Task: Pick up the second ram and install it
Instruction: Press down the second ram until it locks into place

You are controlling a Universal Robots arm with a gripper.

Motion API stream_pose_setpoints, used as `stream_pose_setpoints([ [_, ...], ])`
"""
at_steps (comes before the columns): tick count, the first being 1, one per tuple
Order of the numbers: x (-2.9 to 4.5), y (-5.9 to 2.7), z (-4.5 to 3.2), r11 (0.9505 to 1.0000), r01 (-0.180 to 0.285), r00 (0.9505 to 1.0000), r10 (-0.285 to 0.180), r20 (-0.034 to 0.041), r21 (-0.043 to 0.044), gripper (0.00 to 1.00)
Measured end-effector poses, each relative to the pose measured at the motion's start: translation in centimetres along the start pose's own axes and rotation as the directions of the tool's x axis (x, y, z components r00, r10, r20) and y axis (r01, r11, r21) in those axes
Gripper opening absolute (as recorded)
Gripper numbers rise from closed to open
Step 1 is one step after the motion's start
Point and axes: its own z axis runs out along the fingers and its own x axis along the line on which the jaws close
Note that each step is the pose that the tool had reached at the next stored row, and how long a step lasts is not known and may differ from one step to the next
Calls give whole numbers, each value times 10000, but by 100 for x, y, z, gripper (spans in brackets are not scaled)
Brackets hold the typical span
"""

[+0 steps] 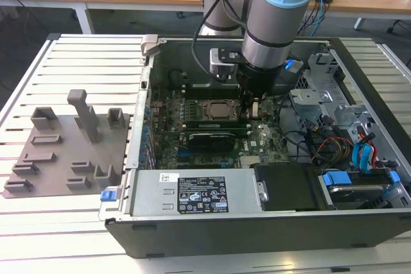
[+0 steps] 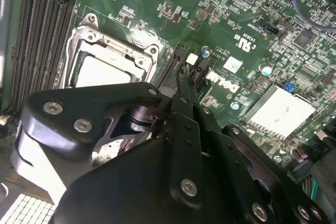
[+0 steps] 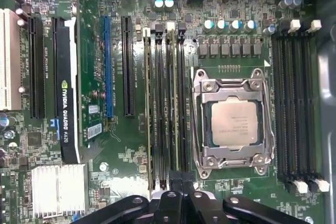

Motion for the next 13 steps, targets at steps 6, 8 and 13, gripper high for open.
stream_pose_setpoints([
  [6,-2,127,-86,10000,6,10000,-6,7,78,11],
  [8,3,228,-83,9999,7,10000,-7,8,110,11],
  [13,17,548,-73,9998,13,10000,-13,13,213,11],
])
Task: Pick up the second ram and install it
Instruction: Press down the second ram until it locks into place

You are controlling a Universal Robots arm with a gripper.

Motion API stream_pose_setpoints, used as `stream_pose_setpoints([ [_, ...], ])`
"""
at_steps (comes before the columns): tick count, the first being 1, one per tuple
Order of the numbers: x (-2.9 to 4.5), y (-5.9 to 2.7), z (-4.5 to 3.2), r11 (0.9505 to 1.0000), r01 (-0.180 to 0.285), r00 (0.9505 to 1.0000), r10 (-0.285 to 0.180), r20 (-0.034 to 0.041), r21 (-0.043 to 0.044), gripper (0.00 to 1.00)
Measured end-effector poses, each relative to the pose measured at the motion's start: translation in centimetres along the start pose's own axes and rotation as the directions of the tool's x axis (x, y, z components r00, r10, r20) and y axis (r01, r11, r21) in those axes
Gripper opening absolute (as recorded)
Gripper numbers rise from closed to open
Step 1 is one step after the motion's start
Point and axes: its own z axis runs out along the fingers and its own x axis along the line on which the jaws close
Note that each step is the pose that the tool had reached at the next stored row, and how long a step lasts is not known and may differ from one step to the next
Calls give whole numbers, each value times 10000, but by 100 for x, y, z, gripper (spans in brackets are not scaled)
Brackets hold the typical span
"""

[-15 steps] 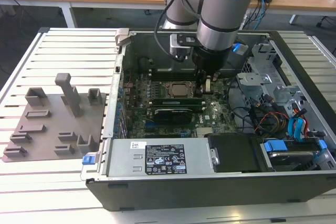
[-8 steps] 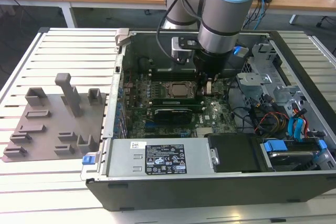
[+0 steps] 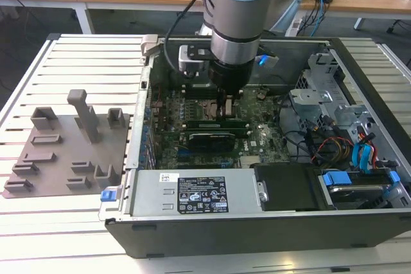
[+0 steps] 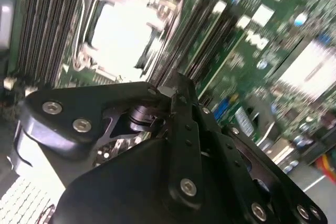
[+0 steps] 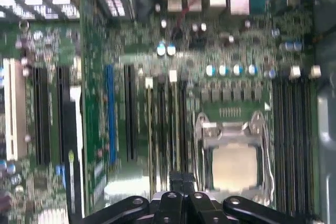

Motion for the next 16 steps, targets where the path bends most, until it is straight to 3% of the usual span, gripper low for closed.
stream_pose_setpoints([
  [4,16,347,20,9999,9,10000,-9,6,141,11],
  [5,19,401,46,9999,8,10000,-9,6,156,11],
  [7,24,407,111,9999,9,10000,-9,2,152,11],
  [9,23,407,113,9999,9,10000,-9,6,155,11],
  [11,15,363,24,9999,8,10000,-8,9,142,11],
  [13,8,179,19,10000,-3,10000,3,-2,-50,11],
  [16,2,15,18,9997,-12,10000,12,-10,-234,11],
])
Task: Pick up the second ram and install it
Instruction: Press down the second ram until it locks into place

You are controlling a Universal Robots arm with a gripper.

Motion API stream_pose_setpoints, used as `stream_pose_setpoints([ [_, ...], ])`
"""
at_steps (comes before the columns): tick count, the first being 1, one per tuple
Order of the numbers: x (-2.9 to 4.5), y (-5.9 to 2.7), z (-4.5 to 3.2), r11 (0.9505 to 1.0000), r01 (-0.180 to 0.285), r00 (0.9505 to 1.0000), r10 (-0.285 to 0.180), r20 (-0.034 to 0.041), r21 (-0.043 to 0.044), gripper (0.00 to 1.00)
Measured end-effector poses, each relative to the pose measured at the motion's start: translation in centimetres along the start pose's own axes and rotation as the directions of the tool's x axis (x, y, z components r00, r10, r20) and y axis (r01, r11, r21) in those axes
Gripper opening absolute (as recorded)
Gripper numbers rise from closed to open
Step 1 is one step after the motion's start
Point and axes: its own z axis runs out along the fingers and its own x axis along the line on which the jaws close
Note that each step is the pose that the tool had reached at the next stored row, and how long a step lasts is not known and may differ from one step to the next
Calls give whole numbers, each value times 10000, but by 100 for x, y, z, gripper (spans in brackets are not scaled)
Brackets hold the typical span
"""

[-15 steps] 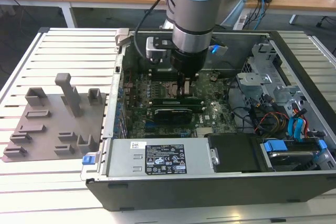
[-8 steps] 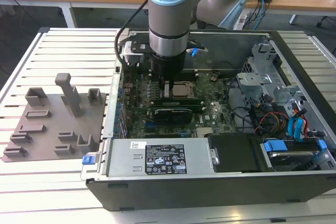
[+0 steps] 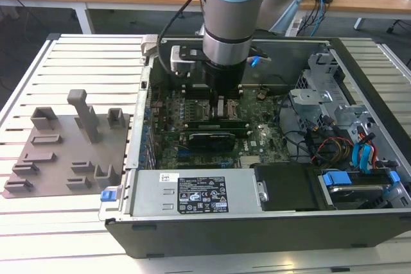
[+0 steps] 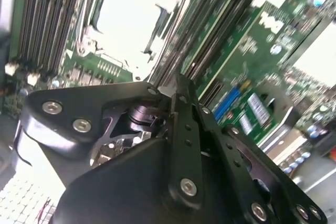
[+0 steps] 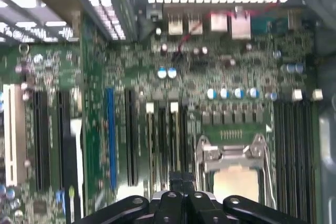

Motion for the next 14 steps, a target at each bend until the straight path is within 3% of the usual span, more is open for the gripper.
stream_pose_setpoints([
  [2,-4,-106,-5,9999,-6,10000,6,-5,-117,11],
  [4,-9,-124,-69,9999,-9,10000,9,-6,-134,11],
  [7,-24,-115,-328,9999,-9,10000,9,-5,-134,11],
  [9,-30,-112,-432,9999,-8,10000,8,-4,-134,11],
  [14,-30,-112,-439,9999,-9,10000,9,-5,-134,11],
])
